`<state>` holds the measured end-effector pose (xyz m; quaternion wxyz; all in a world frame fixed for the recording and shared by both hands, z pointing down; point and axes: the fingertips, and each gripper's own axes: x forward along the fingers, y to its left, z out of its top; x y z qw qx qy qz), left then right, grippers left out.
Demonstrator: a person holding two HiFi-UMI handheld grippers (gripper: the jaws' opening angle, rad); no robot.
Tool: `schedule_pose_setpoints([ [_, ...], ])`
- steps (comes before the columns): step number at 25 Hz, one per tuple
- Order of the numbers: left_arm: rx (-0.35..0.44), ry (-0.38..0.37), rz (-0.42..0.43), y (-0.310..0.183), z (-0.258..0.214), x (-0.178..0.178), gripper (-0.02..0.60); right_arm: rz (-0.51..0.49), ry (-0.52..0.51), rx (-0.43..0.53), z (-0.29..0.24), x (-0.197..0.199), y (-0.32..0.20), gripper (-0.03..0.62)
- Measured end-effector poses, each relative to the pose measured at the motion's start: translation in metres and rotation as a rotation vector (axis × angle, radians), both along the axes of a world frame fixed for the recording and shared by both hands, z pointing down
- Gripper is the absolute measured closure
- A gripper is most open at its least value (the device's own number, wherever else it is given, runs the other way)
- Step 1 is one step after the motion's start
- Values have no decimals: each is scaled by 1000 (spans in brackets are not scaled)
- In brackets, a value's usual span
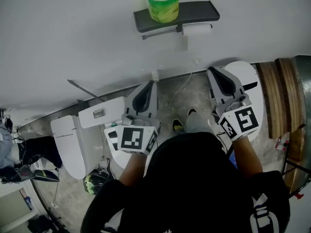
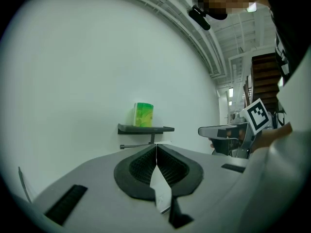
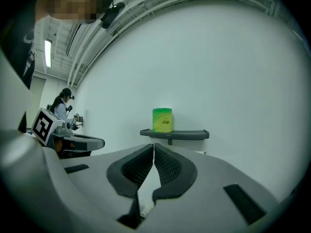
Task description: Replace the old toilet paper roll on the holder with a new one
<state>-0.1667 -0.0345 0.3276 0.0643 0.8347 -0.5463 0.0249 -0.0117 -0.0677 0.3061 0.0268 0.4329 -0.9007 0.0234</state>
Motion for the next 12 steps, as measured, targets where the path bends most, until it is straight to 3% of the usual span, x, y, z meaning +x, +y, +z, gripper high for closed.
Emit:
schedule_pose_setpoints([
  [12,4,-4,-34,-47,0,1,558,-28,-3,-2,5,3,-56,574],
])
